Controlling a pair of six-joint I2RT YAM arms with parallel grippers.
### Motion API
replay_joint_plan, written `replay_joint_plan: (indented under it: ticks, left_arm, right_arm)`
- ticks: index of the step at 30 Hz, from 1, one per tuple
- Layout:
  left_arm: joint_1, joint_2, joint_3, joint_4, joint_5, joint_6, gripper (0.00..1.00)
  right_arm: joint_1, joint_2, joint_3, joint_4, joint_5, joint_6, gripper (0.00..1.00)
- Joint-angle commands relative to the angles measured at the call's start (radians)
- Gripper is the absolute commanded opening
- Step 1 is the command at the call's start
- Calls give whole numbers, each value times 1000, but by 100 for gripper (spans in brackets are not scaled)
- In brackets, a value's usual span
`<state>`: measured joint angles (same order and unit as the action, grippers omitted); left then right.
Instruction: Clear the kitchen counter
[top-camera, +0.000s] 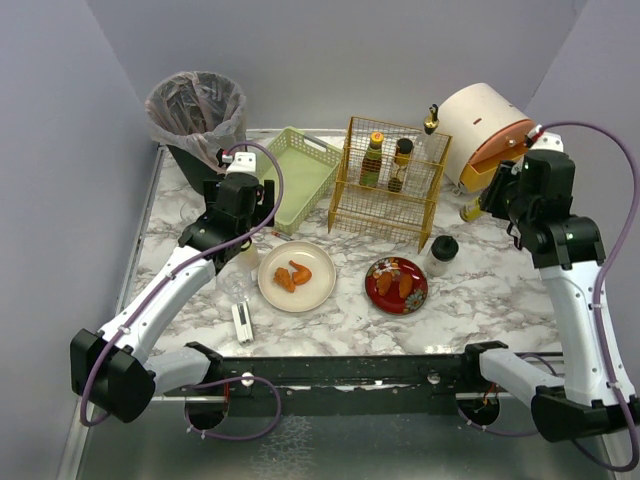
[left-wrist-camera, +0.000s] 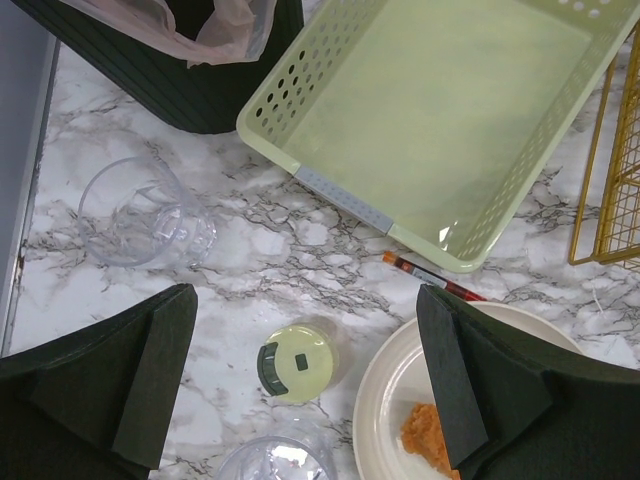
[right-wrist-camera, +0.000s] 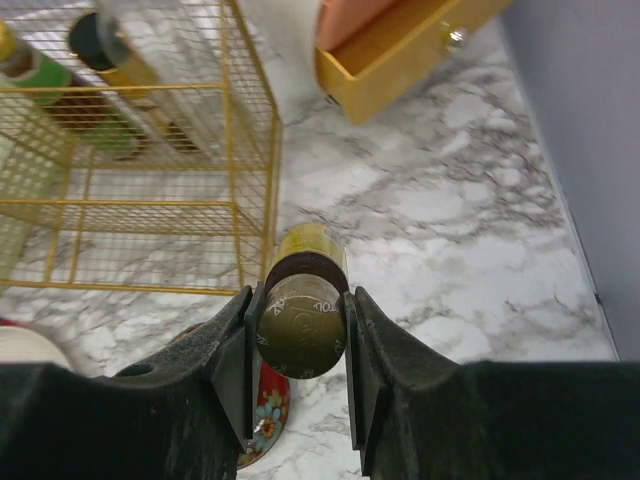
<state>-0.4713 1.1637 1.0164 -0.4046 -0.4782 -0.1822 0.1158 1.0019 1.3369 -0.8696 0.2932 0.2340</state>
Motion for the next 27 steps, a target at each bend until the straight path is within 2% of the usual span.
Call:
replay_joint_plan:
  ticks: [1,6,13,27]
  left_arm:
    - [12,-7,-14,9,45,-20,99]
    - [19,9,-10,-7,36,-24,99]
    - [25,28,-2,-17,40,-28,99]
    - [91,27,0,-23,93,-39,99]
  right_arm:
    - [-5,96,117,-14,-223,-66,1]
    - [-4,173,159,12,-338,-65,1]
    - [-4,233,175,140,-455,-15,1]
    - [-4,355,178,348,-432,59,1]
